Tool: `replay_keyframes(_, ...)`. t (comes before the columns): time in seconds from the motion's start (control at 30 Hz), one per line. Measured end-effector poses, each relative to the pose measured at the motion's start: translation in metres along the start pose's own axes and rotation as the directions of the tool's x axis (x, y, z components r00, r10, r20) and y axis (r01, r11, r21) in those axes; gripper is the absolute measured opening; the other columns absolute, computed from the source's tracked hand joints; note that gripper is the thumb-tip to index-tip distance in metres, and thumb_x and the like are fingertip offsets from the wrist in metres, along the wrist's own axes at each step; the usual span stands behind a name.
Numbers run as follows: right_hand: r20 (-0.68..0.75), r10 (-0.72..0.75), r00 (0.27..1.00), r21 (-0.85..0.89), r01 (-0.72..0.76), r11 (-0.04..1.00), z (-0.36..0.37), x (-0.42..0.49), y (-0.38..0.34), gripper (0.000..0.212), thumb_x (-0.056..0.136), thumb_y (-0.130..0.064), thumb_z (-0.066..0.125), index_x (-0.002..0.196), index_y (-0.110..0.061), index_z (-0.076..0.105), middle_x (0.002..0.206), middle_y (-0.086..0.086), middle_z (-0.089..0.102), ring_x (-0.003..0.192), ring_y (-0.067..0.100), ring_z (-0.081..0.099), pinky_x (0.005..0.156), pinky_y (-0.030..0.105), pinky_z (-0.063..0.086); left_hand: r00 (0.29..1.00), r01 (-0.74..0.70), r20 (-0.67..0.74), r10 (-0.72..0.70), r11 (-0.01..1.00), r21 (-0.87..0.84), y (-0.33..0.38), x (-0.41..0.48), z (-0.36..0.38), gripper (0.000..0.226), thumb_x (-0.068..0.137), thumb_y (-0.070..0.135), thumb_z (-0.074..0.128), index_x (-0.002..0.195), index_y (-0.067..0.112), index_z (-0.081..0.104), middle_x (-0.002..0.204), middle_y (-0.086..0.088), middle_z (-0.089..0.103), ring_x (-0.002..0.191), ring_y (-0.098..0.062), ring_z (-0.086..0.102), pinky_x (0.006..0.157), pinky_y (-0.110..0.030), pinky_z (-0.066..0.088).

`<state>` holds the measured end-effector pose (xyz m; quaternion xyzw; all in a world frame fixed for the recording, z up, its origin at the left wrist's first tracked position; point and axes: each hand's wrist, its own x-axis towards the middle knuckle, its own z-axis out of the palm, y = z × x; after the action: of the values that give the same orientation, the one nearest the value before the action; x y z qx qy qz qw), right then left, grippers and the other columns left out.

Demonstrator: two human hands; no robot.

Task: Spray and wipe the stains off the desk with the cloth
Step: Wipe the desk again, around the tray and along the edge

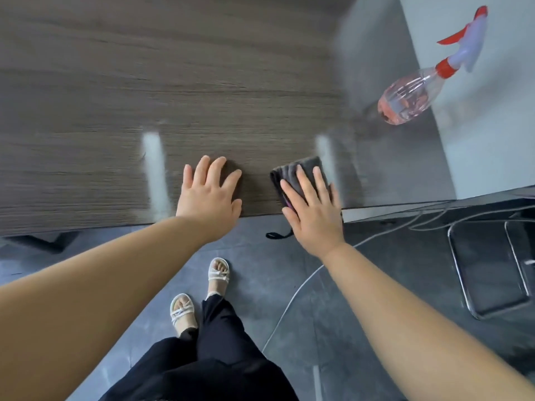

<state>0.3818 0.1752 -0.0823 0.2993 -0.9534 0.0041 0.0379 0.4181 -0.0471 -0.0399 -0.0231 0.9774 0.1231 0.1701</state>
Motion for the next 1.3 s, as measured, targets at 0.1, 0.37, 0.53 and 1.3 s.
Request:
replay_keyframes(0.1, 0.024, -0.074, 0.997, -0.078, 0.076, 0.994, 0.000, -0.010, 0.043, 0.051, 0.094, -0.046, 0.037, 0.142, -0.028, 0.035, 0.150, 0.009, 0.038, 0.139, 0.035, 0.028, 0.104, 0.062, 0.032, 0.996, -0.009, 0.090, 0.000, 0.995, 0.097, -0.005, -0.009, 0.001, 0.064, 0.097, 0.047, 0.029, 0.151, 0.027, 0.001, 0.158, -0.006, -0.007, 0.144, -0.030, -0.011, 0.117, -0.048, -0.003)
replay_keyframes(0.37, 0.076, -0.033, 0.997, -0.079, 0.039, 0.996, -0.002, -0.017, 0.020, 0.058, 0.094, -0.047, 0.035, 0.145, -0.022, 0.029, 0.153, 0.014, 0.032, 0.140, 0.041, 0.026, 0.104, 0.066, 0.026, 0.952, 0.145, 0.245, -0.184, 0.975, 0.169, 0.036, 0.009, -0.015, 0.091, 0.086, 0.069, 0.035, 0.149, 0.024, -0.012, 0.156, -0.012, -0.008, 0.142, -0.041, -0.009, 0.110, -0.062, 0.013)
replay_keyframes(0.53, 0.016, -0.191, 0.982, 0.017, 0.190, 0.982, -0.015, -0.011, 0.044, 0.075, 0.087, -0.054, 0.044, 0.148, -0.018, 0.022, 0.155, 0.017, 0.022, 0.143, 0.041, 0.013, 0.109, 0.064, 0.011, 0.962, 0.138, 0.200, -0.184, 0.965, 0.222, 0.036, 0.014, -0.015, 0.102, 0.077, 0.073, 0.049, 0.149, 0.025, -0.004, 0.152, -0.012, 0.005, 0.141, -0.040, 0.002, 0.106, -0.062, 0.025)
replay_keyframes(1.3, -0.100, -0.507, 0.856, 0.012, 0.510, 0.860, 0.005, 0.028, 0.031, 0.088, 0.069, -0.042, 0.080, 0.142, -0.012, 0.042, 0.148, 0.018, 0.038, 0.137, 0.036, 0.035, 0.109, 0.051, 0.028, 0.963, 0.121, 0.209, -0.168, 0.968, 0.221, 0.018, 0.011, -0.034, 0.090, 0.078, 0.060, 0.059, 0.149, 0.028, 0.013, 0.151, -0.001, 0.014, 0.136, -0.029, 0.018, 0.094, -0.046, 0.045)
